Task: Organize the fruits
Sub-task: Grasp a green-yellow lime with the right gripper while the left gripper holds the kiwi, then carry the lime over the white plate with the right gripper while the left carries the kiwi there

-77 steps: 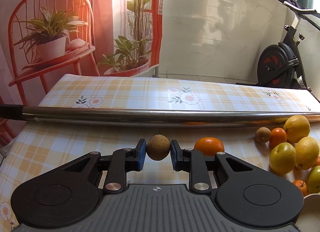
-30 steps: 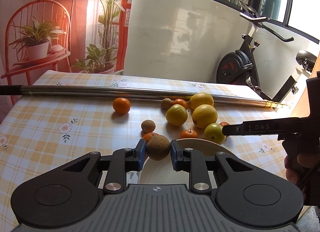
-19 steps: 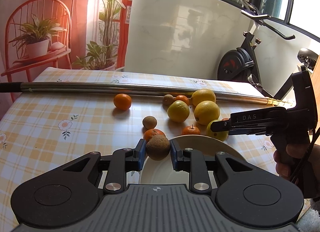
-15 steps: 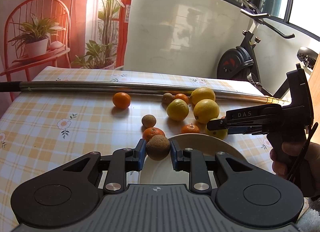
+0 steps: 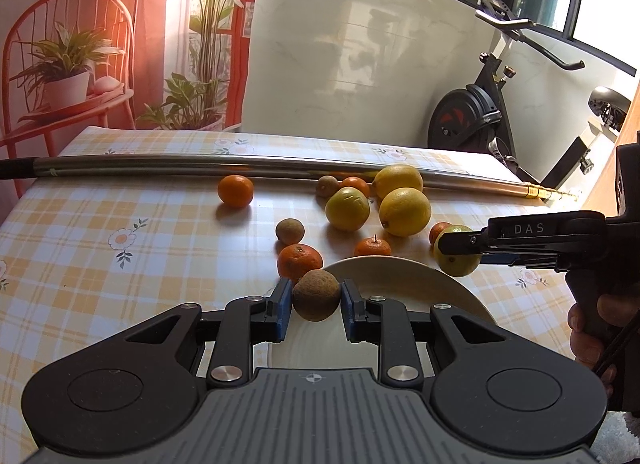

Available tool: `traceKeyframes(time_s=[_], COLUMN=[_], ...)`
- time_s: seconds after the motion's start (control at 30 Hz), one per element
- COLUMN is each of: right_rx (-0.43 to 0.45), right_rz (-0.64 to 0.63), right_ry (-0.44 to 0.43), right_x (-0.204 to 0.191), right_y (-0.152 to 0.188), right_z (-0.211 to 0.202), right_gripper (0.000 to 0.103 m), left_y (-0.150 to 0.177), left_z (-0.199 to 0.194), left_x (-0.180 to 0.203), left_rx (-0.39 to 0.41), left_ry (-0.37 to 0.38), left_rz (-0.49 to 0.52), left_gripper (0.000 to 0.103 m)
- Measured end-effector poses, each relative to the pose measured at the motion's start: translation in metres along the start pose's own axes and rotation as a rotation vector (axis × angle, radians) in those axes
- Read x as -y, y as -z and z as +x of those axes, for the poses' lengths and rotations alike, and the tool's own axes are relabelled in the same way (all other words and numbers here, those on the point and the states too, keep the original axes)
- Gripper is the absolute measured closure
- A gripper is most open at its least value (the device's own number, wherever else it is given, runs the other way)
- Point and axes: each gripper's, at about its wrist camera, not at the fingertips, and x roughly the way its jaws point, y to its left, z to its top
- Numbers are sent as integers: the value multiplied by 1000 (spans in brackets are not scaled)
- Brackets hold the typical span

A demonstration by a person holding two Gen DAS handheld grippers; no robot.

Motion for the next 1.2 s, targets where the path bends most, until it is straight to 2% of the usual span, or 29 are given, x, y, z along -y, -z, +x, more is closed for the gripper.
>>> traceKeyframes(time_s=[0.17, 0.3, 0.63, 0.97, 1.2], right_rx=[-13, -59, -110, -146, -156], right_rz=[-127, -149, -304, -353, -372], right_ry=[-5, -18, 72, 67, 54], right_x=[-20, -28, -50, -59, -63], right_y=[14, 27, 52, 61, 63], right_z=[-20, -28, -34, -33, -36], right_gripper=[60, 60, 60, 59, 51], left_y=[2, 5, 15, 20, 22], left_z=[-2, -4, -7, 0, 0], left_x=[1, 2, 7, 3, 4], left_rx=[-16, -29, -56, -93, -104], left_ry=[6, 4, -1, -2, -2], left_rz=[-7, -12, -2, -4, -1], left_gripper=[75, 75, 75, 75, 76])
